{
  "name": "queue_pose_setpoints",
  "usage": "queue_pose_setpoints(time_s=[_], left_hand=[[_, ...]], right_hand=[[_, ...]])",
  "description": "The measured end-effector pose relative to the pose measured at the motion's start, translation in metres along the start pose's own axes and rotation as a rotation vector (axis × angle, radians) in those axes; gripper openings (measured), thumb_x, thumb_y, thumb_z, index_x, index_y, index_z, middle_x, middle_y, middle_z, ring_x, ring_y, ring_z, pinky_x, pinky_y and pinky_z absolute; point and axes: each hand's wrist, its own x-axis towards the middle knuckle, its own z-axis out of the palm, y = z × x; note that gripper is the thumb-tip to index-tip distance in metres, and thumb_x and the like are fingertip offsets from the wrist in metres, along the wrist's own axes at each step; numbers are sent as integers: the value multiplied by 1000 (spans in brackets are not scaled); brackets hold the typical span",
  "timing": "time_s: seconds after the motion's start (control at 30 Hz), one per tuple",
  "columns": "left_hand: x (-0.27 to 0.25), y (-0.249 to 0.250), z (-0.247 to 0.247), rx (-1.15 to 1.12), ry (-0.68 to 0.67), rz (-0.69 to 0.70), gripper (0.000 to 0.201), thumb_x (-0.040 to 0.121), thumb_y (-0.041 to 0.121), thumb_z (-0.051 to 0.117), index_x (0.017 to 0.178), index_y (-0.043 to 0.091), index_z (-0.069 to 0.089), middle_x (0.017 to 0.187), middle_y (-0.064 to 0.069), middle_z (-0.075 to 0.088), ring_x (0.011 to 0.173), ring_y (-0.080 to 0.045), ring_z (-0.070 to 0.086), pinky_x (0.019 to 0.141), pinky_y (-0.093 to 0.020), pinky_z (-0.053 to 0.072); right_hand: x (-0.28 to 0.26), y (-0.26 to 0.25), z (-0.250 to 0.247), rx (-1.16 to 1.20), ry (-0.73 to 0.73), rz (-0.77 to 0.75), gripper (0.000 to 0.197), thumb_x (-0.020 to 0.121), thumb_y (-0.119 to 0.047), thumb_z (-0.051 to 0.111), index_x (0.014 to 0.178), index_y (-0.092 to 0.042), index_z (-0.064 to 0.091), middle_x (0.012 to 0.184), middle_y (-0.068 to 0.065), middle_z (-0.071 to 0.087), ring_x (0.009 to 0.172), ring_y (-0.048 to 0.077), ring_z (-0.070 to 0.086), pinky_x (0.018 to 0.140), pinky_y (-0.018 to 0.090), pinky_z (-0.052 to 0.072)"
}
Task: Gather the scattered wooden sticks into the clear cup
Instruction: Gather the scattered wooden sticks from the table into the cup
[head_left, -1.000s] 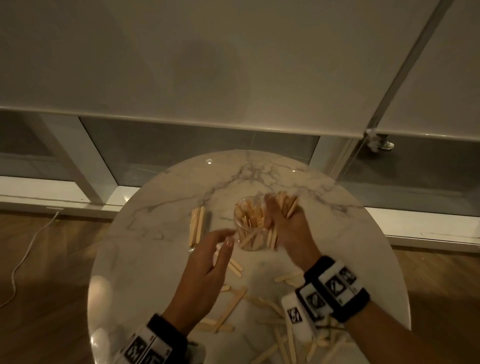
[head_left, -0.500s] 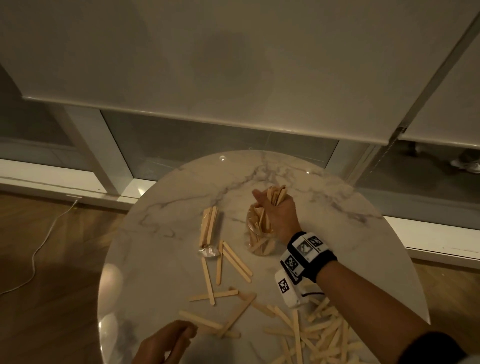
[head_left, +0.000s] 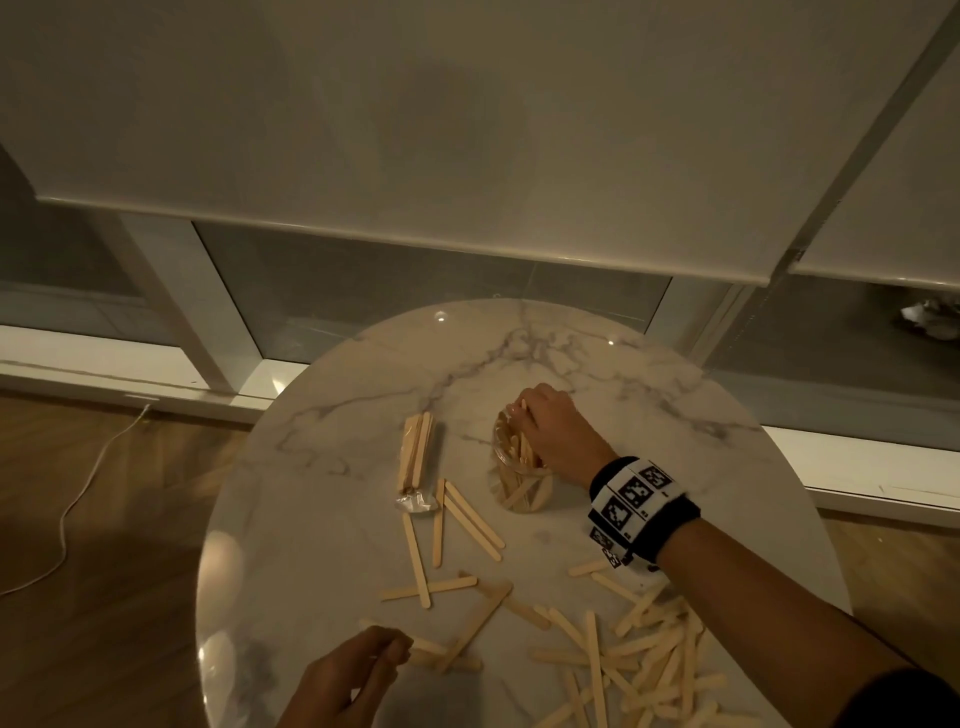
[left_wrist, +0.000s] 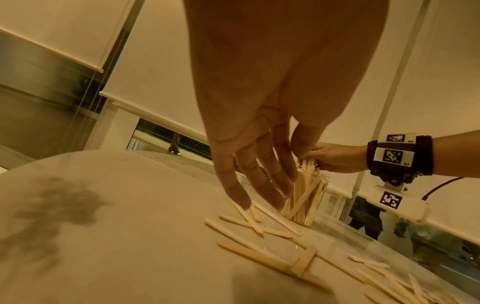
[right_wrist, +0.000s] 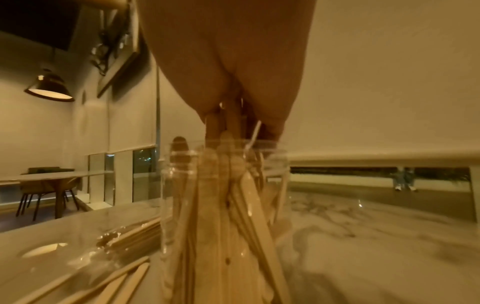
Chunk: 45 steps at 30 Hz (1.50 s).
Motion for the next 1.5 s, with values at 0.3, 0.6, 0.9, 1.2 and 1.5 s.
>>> queue_pose_setpoints(time_s=[0.3, 0.6, 0.9, 1.2, 1.5], left_hand=[[-1, -12, 2, 1, -27, -20, 15, 91, 24, 54, 86, 34, 63, 83, 41, 62, 77, 14, 63, 70, -1, 46], [0, -9, 1, 1, -26, -25, 35, 91, 23, 54, 90, 58, 51, 83, 40, 62, 75, 11, 65, 71, -2, 46], [2, -4, 1, -13, -24, -17, 47, 91, 23, 54, 86, 69, 46, 81, 44, 60, 75, 12, 65, 70, -1, 46], [2, -8, -1, -1, -38, -6, 46, 91, 23, 54, 86, 69, 48, 79, 41, 62, 79, 14, 63, 69, -2, 47], [-10, -16, 1, 3, -15, 1, 47, 91, 17, 54, 94, 64, 47, 81, 39, 64, 78, 11, 65, 72, -5, 49]], right_hand=[[0, -9, -9, -198, -235, 107, 20, 87, -9, 51, 107, -4, 50, 107, 20, 58, 92, 37, 60, 74, 39, 49], [1, -1, -20, 50, -7, 118, 20, 78, 5, 59, 87, -13, 64, 89, 7, 65, 75, 20, 64, 62, 26, 54], [-2, -12, -16, -49, -130, 47, 33, 80, -13, 70, 111, -15, 62, 103, 6, 60, 85, 18, 58, 60, 18, 45], [-7, -17, -23, -115, -135, 66, 22, 88, -17, 62, 107, -13, 71, 110, 10, 70, 96, 22, 66, 86, 32, 53], [-66, -56, 20, 66, -299, -91, 22, 95, -22, 54, 108, -11, 67, 101, 5, 69, 88, 16, 65, 79, 27, 52]])
